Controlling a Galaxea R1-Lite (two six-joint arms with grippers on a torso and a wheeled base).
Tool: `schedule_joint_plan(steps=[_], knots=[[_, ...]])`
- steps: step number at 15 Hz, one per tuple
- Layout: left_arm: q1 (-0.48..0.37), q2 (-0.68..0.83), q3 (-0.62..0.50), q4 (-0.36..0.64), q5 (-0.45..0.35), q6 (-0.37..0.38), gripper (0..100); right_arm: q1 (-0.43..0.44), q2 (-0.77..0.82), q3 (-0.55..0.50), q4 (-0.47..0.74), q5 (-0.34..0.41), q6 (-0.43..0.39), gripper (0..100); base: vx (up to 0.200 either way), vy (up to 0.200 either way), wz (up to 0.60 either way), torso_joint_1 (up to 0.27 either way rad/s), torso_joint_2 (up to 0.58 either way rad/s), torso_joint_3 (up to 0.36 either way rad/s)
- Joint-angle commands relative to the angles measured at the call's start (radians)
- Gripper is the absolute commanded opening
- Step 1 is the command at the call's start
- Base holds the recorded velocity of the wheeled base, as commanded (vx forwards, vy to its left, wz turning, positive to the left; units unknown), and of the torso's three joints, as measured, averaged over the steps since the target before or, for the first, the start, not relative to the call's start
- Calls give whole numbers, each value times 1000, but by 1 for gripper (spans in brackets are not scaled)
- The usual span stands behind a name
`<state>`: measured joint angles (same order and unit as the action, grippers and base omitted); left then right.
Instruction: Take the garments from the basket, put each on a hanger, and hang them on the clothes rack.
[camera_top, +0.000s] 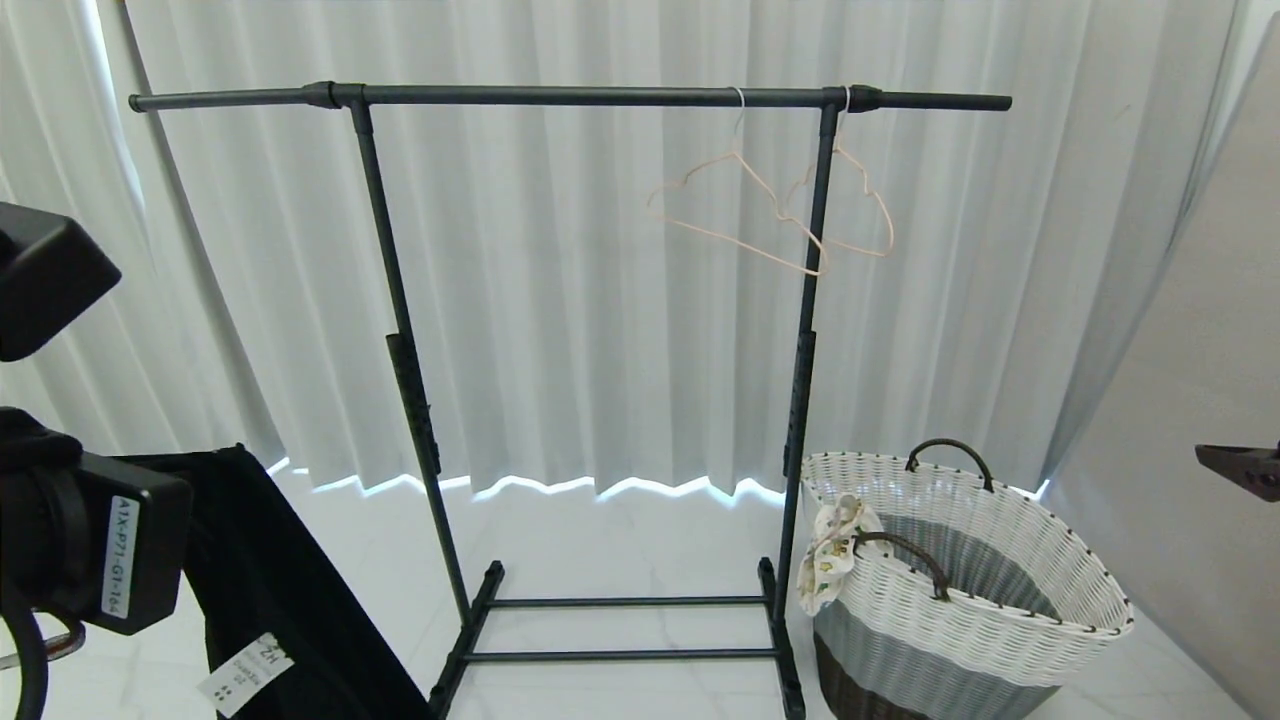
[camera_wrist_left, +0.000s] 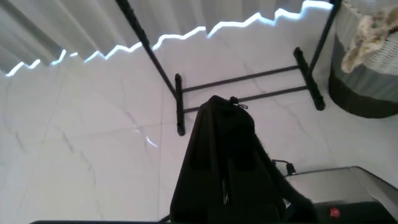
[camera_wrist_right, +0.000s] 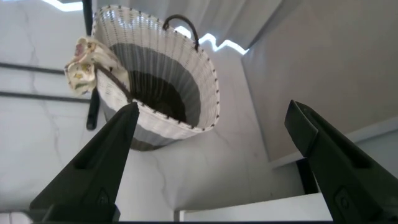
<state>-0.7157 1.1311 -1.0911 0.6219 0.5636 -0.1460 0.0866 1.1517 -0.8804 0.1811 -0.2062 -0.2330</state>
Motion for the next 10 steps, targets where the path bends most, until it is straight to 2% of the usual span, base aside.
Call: schedule_joint_plan(steps=[1, 6, 10], knots=[[15, 1, -3, -2, 4, -1, 0, -1, 2, 0, -3, 1, 0, 100, 0, 0, 0, 51, -339, -251], [10, 19, 3, -2, 44, 34, 0, -1, 0, -3, -5, 1, 0, 100, 0, 0, 0, 173, -476, -286], [10, 35, 5, -2, 93, 34, 0, 1, 0, -6, -5, 1, 0, 100, 0, 0, 0, 187, -470, -283]])
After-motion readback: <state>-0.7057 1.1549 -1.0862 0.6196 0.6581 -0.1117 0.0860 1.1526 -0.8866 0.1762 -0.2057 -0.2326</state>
